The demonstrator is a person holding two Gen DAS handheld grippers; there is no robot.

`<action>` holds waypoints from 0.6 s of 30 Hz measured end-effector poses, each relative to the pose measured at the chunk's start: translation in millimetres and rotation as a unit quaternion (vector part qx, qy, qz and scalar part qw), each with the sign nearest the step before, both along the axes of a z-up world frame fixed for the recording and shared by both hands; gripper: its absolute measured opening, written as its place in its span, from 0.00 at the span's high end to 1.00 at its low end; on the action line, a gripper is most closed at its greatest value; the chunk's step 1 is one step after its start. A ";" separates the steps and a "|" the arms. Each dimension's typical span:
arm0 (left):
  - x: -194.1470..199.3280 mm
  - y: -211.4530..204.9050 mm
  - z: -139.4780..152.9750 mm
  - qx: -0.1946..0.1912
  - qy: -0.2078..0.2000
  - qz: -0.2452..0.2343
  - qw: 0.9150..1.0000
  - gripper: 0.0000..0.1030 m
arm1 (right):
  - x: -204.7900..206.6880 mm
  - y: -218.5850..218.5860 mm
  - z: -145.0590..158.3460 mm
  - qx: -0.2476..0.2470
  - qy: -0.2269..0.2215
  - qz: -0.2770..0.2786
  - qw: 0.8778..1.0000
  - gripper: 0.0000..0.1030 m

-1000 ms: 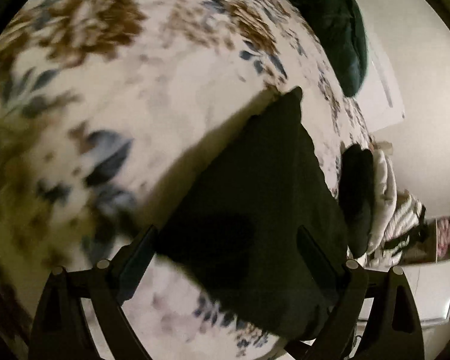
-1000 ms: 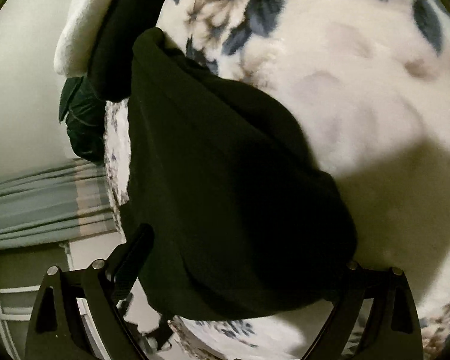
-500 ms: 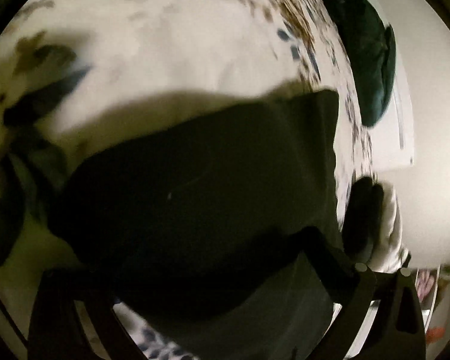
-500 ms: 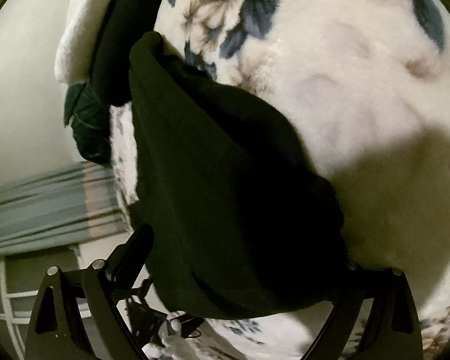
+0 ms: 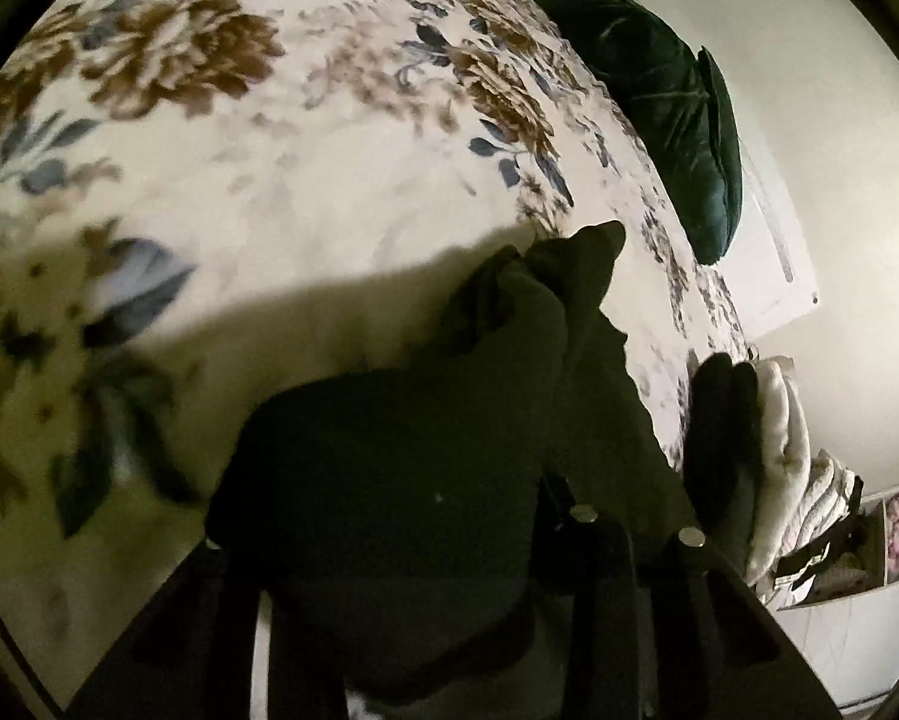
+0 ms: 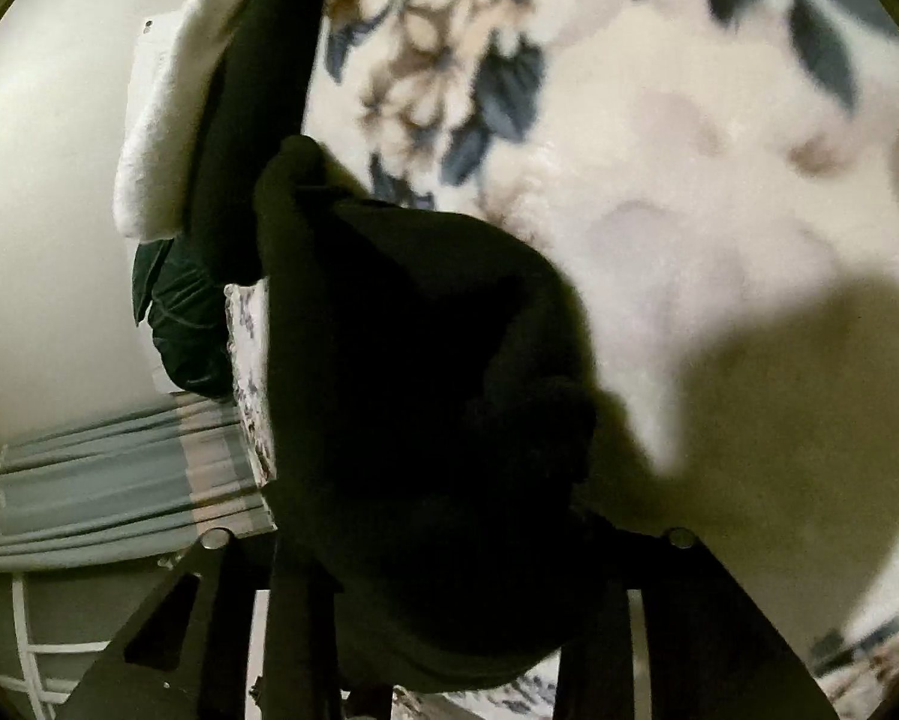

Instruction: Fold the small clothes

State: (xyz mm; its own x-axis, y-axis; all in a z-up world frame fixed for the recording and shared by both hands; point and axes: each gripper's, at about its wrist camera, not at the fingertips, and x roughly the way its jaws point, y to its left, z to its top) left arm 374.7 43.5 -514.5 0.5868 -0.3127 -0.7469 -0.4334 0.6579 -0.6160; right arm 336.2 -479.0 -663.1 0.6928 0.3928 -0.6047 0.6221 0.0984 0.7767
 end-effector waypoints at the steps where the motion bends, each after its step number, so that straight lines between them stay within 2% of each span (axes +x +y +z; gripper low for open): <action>1: -7.2 0.8 3.4 -0.003 0.002 -0.001 1.000 0.69 | -4.5 -2.7 4.5 0.000 0.000 0.003 1.000 0.72; 3: -21.2 0.8 9.4 -0.015 0.006 -0.002 1.000 0.70 | -13.6 -8.5 12.5 -0.005 0.000 0.014 1.000 0.72; 6: -52.1 -3.5 20.0 -0.011 0.014 -0.022 1.000 0.70 | -28.1 -18.7 25.2 -0.012 0.006 0.037 0.999 0.73; 9: -69.2 -5.7 3.9 -0.024 0.048 -0.029 0.998 0.67 | -44.8 -31.0 32.3 -0.021 0.014 0.061 0.998 0.73; 12: -78.6 0.9 -17.5 -0.064 0.087 -0.019 0.994 0.57 | -55.8 -39.9 18.6 -0.011 0.025 0.087 0.996 0.70; 14: -83.5 3.4 -17.2 -0.074 0.092 -0.019 0.993 0.49 | -58.9 -39.9 3.3 0.001 0.037 0.098 0.995 0.60; 16: -86.7 2.3 -2.6 -0.038 0.096 -0.038 0.994 0.43 | -59.0 -40.3 -4.9 0.004 0.036 0.096 0.995 0.55; 17: -88.6 0.6 6.3 -0.013 0.098 -0.049 0.994 0.34 | -60.4 -41.1 -8.0 0.005 0.028 0.086 0.996 0.49; 18: -90.4 -1.4 16.4 0.015 0.098 -0.060 0.993 0.30 | -62.0 -41.0 -10.5 0.008 0.021 0.076 0.997 0.46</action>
